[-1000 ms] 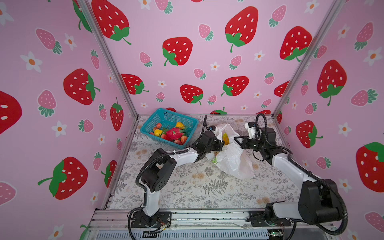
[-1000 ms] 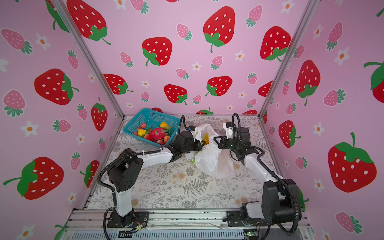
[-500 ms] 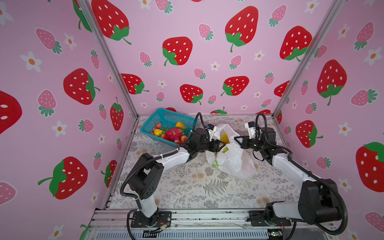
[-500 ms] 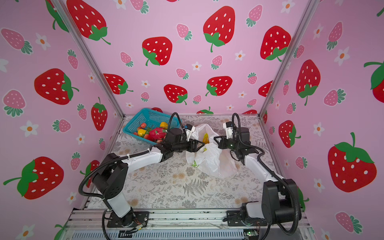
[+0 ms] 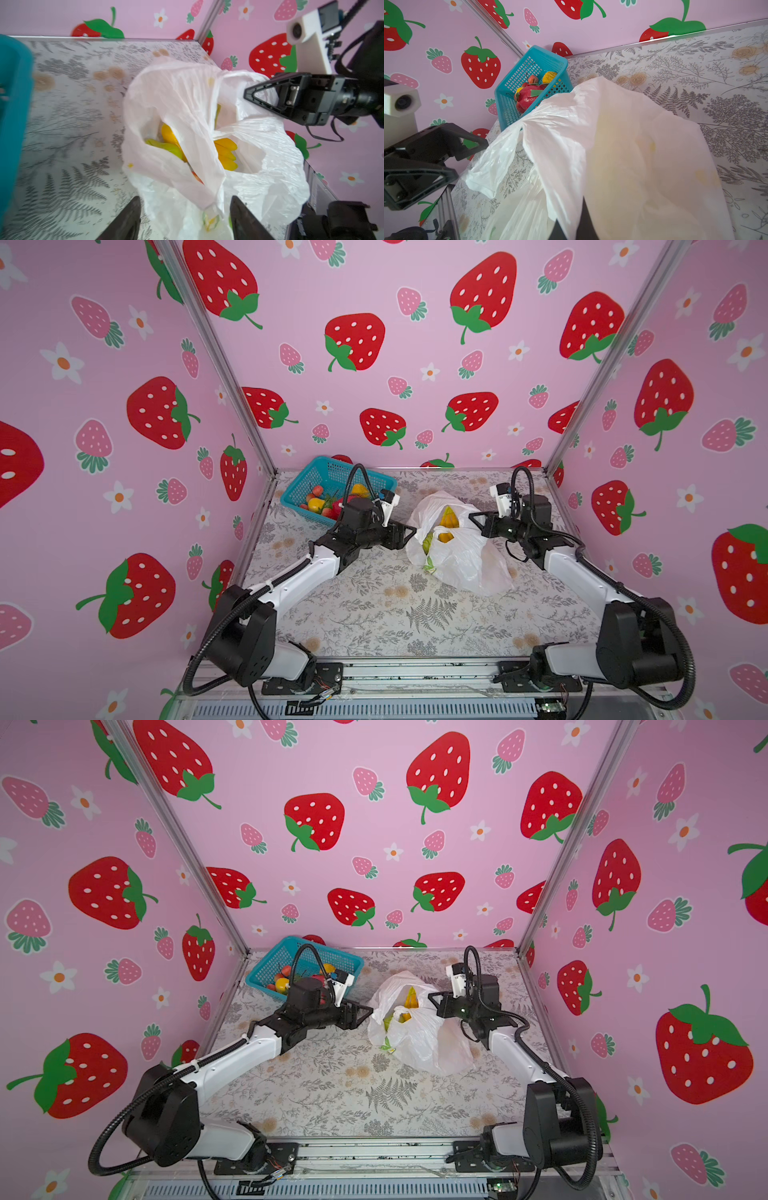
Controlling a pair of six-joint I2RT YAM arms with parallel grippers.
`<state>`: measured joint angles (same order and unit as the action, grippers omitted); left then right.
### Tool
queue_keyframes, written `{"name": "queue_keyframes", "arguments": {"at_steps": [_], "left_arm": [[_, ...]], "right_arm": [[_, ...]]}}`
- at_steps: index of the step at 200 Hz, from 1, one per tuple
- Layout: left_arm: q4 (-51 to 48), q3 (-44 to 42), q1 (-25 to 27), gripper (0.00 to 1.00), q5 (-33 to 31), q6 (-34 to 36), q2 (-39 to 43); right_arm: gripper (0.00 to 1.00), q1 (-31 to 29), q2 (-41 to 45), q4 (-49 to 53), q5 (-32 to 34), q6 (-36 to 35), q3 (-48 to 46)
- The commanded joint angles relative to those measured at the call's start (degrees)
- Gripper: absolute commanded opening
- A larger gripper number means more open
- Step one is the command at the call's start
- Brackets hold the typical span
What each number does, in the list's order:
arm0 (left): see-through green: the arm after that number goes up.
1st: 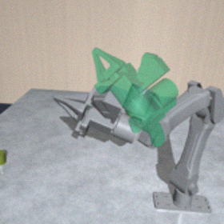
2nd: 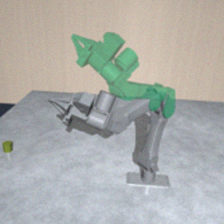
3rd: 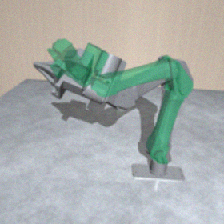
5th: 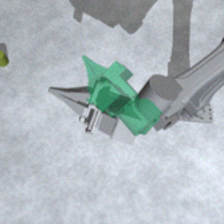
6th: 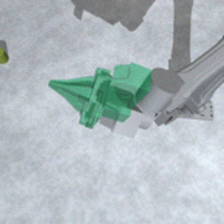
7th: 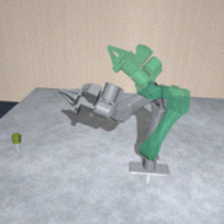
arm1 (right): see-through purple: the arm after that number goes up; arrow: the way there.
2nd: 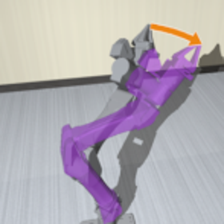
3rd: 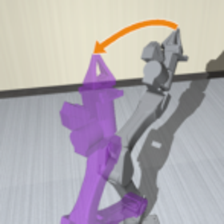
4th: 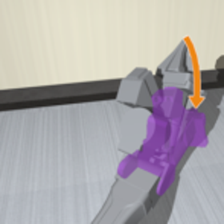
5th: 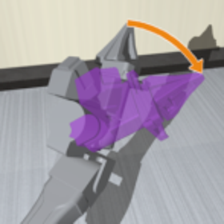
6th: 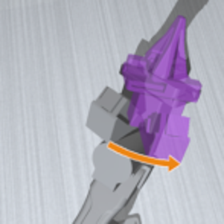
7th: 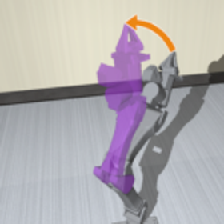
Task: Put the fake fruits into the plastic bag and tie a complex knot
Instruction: 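Move the empty left gripper back over the teal basket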
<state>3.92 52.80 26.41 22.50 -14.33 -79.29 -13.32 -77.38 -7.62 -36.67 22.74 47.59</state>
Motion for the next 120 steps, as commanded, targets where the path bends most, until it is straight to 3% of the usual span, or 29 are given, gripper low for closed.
{"name": "queue_keyframes", "arguments": {"at_steps": [1, 35, 64, 120], "left_arm": [[-3.3, -0.5, -3.6, 0.7, -12.5, 0.7, 3.6], [-5.3, 1.8, -11.2, 0.73, -24.4, -1.9, 3.1], [-11.8, 11.4, -18.1, 0.73, -31.5, 0.4, -5.2], [-27.8, 35.7, -27.3, 0.75, -30.4, 2.8, -27.2]], "right_arm": [[0.0, 0.0, 0.2, -0.4, 0.1, -0.4, 0.5], [0.0, 0.0, 0.0, -0.7, -0.3, -0.5, 0.5], [0.0, 0.0, -0.4, -0.9, -0.7, -0.7, 0.4], [0.0, 0.1, -0.4, -0.6, -0.3, -1.6, 0.3]]}}
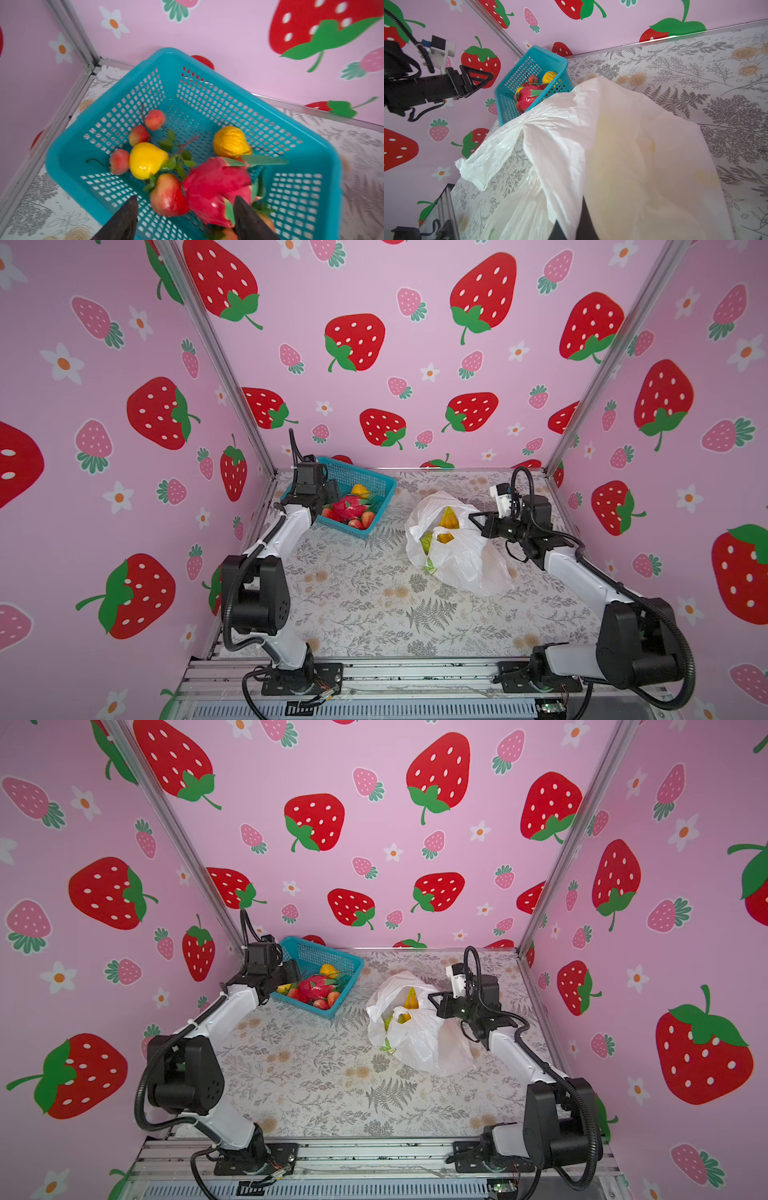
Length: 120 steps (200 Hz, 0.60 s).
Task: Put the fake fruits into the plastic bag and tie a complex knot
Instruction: 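Move the empty left gripper back over the teal basket, then grasp the yellow pear with leafy stem using the left gripper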
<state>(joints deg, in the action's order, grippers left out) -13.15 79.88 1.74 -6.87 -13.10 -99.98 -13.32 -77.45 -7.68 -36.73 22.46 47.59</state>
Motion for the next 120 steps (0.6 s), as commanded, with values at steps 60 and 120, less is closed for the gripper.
{"name": "queue_keyframes", "arguments": {"at_steps": [60, 120], "left_arm": [[-27.7, 32.2, -6.0, 0.8, 1.0, 5.7, -24.6], [-34.5, 43.8, -6.3, 0.8, 4.2, 6.4, -35.2]], "right_arm": [[0.0, 0.2, -0.8, -0.8, -0.6, -1.5, 0.5], [0.0, 0.3, -1.1, -0.8, -0.7, -1.3, 0.7]]}}
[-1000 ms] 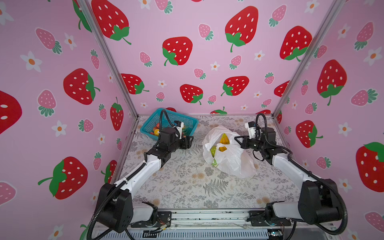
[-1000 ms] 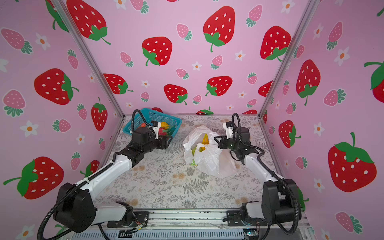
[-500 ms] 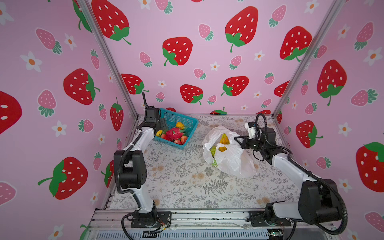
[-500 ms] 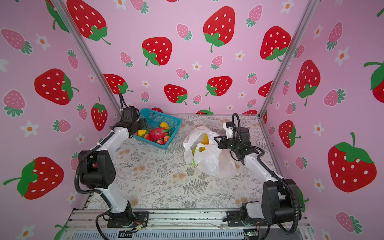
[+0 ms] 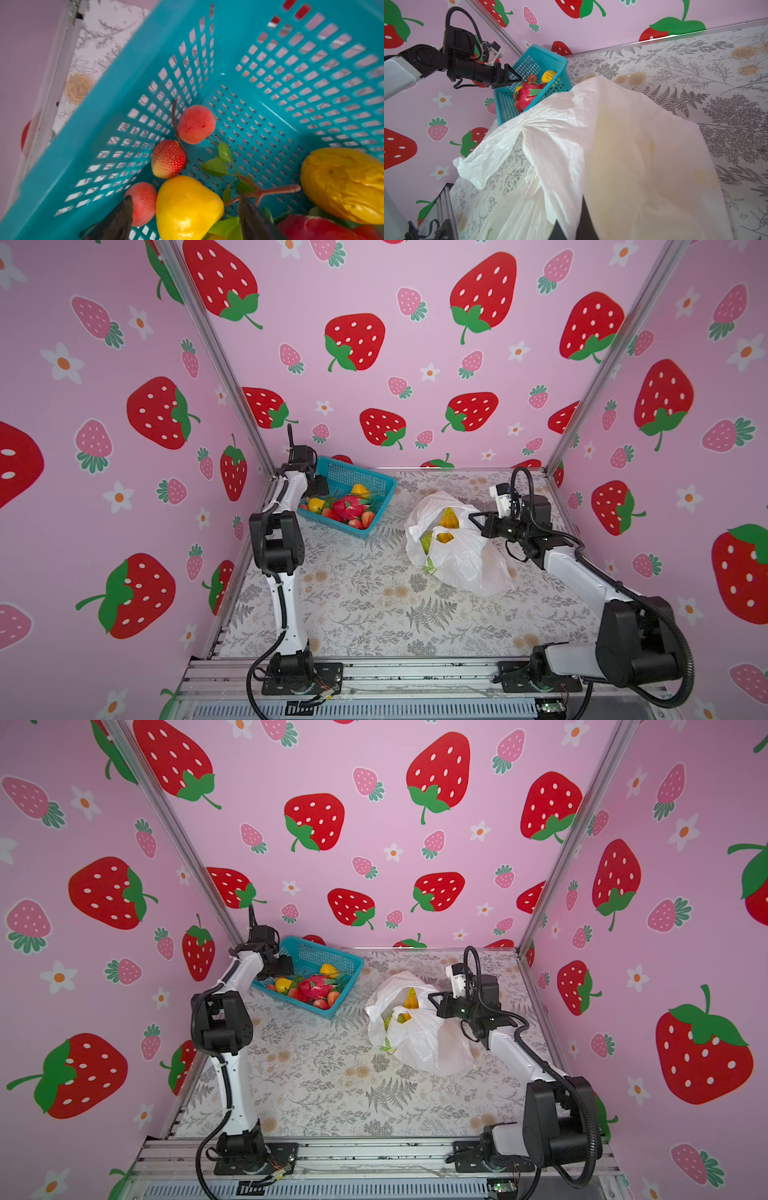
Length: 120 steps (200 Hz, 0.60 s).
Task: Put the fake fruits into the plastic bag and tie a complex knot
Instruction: 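Grasp the yellow pear with leafy stem using the left gripper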
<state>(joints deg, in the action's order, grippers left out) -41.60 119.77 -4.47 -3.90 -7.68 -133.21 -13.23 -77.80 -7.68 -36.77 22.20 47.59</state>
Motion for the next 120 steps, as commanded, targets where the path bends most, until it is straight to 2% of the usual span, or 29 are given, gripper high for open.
{"name": "queue_keyframes", "arguments": {"at_steps": [1, 49, 120], "left_arm": [[-6.1, 3.9, -0.1, 0.79, 1.3, 1.0, -2.0], [-6.3, 2.6, -0.2, 0.71, 2.8, 1.0, -3.6], [-7.9, 5.8, -0.1, 0.74, 5.1, 1.0, -7.4]], "right_arm": [[0.0, 0.2, -0.7, -0.8, -0.6, -1.1, 0.7], [0.0, 0.2, -1.0, -0.8, -0.4, -1.2, 0.5], [0.0, 0.2, -0.9, -0.8, -0.2, -1.2, 0.1]]}}
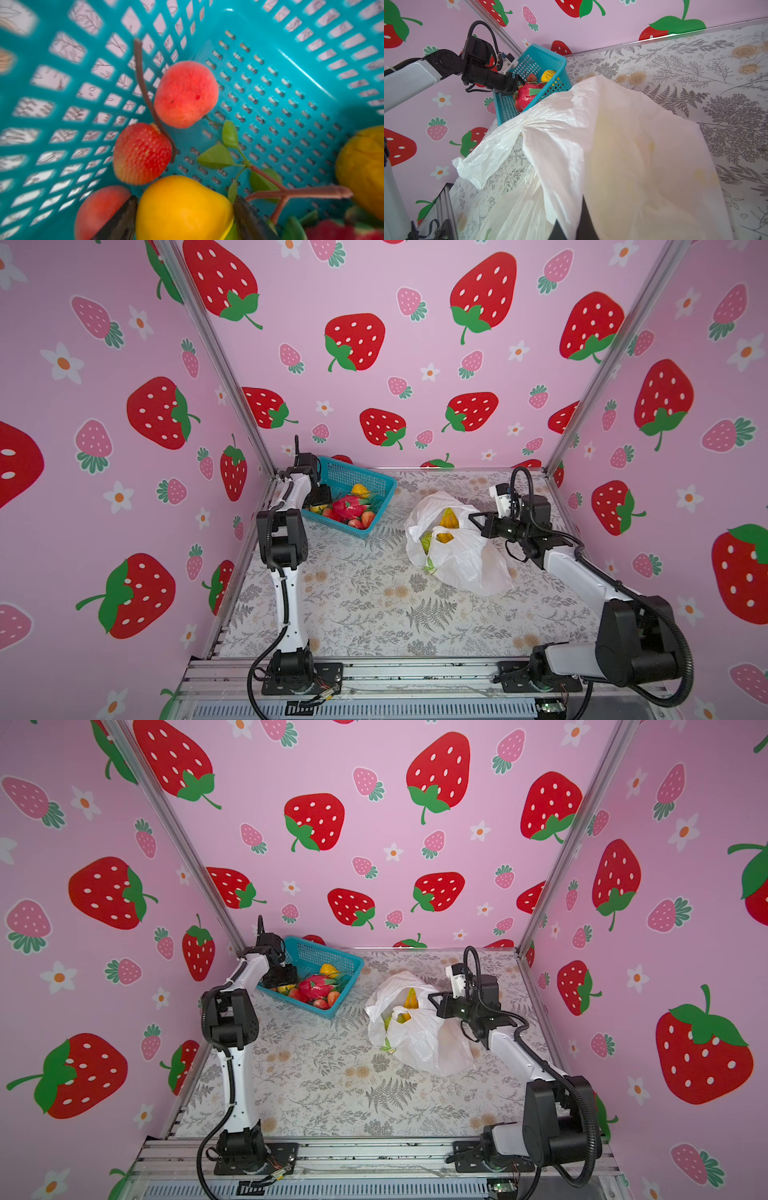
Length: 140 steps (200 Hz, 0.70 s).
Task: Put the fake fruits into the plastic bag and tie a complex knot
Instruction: 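Grasp the yellow pear with leafy stem using the left gripper, then carry the yellow pear with the left gripper to the bag mouth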
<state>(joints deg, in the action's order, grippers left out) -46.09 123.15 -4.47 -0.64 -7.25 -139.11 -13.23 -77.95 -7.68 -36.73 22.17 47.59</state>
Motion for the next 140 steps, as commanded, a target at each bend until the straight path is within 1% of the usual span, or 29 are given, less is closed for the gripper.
{"name": "queue_keyframes", "arguments": {"at_steps": [1, 20, 51, 71, 96, 140], "left_arm": [[-3.4, 2.4, -0.1, 0.74, 1.9, 0.6, -1.6], [-3.4, 3.0, 0.0, 0.69, 1.9, 0.3, -1.7], [-3.2, 3.5, -0.1, 0.57, 1.9, 0.0, 0.1], [-1.7, 2.5, 0.0, 0.55, 1.9, -0.5, 3.6], [3.1, -2.5, 0.0, 0.54, 2.2, -1.7, 10.8], [12.7, -15.6, 0.6, 0.54, 2.6, -5.0, 25.1]], "right_arm": [[0.0, 0.2, -0.7, -0.8, -0.3, -1.2, 0.0], [0.0, 0.2, -0.9, -0.9, -0.4, -1.2, 0.1], [0.0, 0.2, -1.0, -0.9, -0.4, -1.1, 0.3], [0.0, 0.2, -1.0, -0.8, -0.5, -1.0, 0.1], [0.0, 0.2, -0.6, -0.8, -0.3, -0.9, 0.0], [0.0, 0.2, -0.6, -1.1, -0.5, -0.5, 0.2]]}}
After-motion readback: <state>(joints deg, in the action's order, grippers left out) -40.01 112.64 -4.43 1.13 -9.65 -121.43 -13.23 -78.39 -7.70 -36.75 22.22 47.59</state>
